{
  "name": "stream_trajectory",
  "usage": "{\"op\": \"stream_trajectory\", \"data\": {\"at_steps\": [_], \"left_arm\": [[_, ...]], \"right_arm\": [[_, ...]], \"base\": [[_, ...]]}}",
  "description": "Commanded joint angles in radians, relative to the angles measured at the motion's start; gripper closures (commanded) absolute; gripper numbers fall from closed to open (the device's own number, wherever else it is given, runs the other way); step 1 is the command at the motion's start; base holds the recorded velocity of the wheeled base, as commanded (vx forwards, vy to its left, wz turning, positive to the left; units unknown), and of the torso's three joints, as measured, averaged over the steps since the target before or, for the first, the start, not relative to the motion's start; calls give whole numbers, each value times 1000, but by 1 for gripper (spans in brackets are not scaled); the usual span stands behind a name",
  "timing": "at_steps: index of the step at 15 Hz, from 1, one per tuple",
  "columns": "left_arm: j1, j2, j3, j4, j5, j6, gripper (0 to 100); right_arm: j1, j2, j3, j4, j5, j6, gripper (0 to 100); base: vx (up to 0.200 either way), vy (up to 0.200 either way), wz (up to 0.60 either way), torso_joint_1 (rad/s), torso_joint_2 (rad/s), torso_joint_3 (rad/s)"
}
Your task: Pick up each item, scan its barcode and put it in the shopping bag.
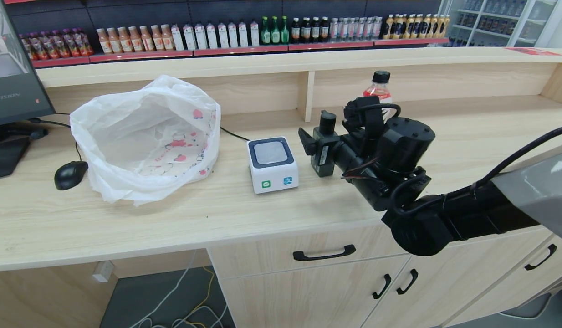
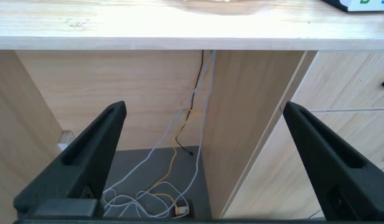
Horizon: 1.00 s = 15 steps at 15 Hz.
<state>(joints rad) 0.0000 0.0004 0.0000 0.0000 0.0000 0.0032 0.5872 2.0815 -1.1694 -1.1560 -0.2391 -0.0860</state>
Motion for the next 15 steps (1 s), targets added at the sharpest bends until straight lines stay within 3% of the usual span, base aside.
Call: {"op": "stream_trajectory", "data": {"at_steps": [1, 15], "left_arm": [[0, 0, 0, 0, 0, 0, 0], [-2, 0, 0, 0, 0, 0, 0]], "right_arm": [[-4, 43, -16, -37, 0, 15, 0], [-37, 120, -33, -87, 0, 35, 0]], "base": [[0, 0, 0, 0, 0, 0], [0, 0, 0, 0, 0, 0]]}}
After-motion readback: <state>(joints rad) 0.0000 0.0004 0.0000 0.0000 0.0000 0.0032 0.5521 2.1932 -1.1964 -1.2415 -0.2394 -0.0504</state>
